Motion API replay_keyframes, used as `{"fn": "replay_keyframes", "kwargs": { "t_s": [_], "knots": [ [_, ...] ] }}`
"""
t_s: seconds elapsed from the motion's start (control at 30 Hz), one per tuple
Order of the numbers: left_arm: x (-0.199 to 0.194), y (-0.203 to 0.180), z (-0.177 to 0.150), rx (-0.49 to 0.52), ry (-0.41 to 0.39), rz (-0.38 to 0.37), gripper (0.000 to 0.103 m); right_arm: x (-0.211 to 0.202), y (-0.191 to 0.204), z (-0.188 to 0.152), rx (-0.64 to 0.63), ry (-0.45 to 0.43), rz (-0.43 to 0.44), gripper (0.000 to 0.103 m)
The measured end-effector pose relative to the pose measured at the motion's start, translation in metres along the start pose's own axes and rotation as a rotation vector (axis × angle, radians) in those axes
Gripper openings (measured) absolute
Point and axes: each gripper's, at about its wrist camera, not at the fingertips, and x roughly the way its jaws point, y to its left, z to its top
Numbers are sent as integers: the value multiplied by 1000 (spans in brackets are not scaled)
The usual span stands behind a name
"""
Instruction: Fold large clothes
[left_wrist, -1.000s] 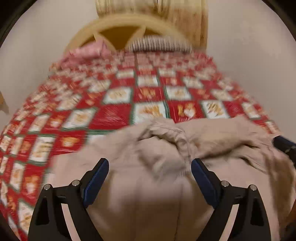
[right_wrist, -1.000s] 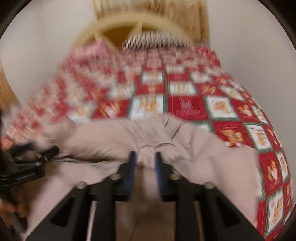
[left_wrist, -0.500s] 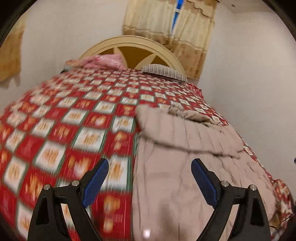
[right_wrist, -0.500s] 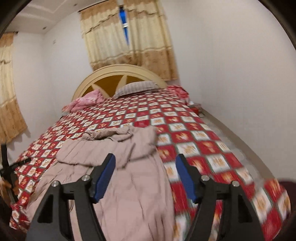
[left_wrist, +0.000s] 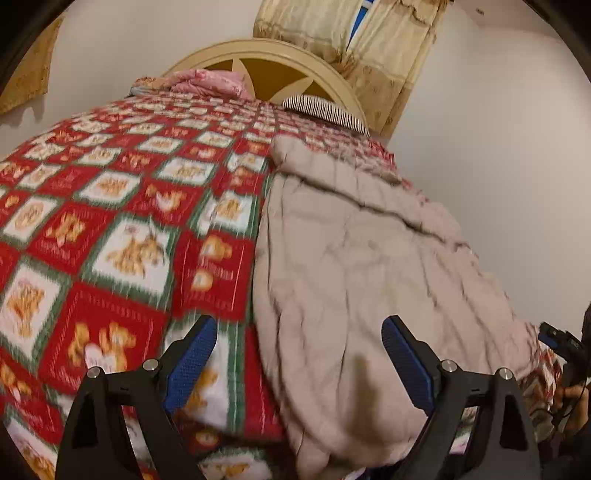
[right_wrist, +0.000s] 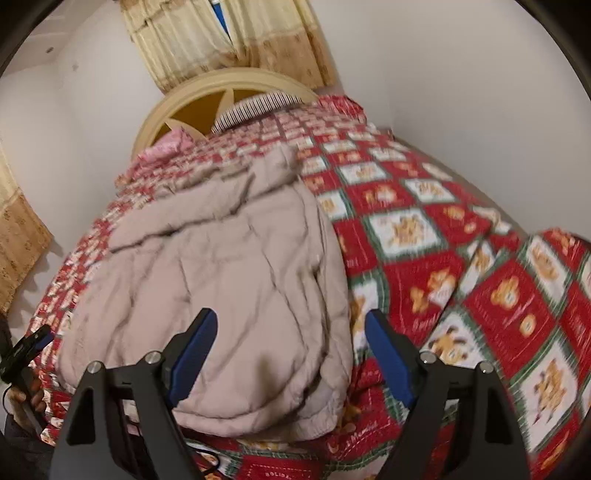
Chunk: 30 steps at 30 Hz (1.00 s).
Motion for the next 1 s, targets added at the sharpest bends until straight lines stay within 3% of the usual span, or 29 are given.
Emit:
{"fn": "replay_keyframes", "kwargs": {
  "t_s": [0.1,0.23,0.33,0.43,0.53,0.6,0.63,0.67,0.73,0.87,1.0],
  "knots": [
    [3,8,-13,-40,27,-23,92,15,2,-13,-23,45,-33,84],
    [10,14,-23,-127,60,-140,91,30,12,-27,-69,115,-59,83],
    [8,7,-27,-82,62,-152,91,33,17,-33,-119,153,-96,71],
    [8,-3,-34,-37,100,-207,78,32,14,-33,-124,164,-92,60],
    [7,-13,-38,27,78,-169,78,30,7,-33,-91,157,-76,44],
    [7,-14,-37,21,76,-184,66,31,5,-33,-80,155,-66,37],
    [8,-13,-38,8,83,-215,48,31,7,-34,-88,156,-65,35],
    [10,-11,-39,-11,95,-235,41,32,10,-34,-97,157,-65,31],
    [11,-8,-40,-30,97,-241,36,31,12,-34,-105,155,-57,24],
    [4,-7,-37,-26,74,-284,16,24,14,-27,-87,150,-28,17],
    [-7,-7,-26,-36,34,-338,13,7,12,-17,-22,115,50,15]
  ]
}}
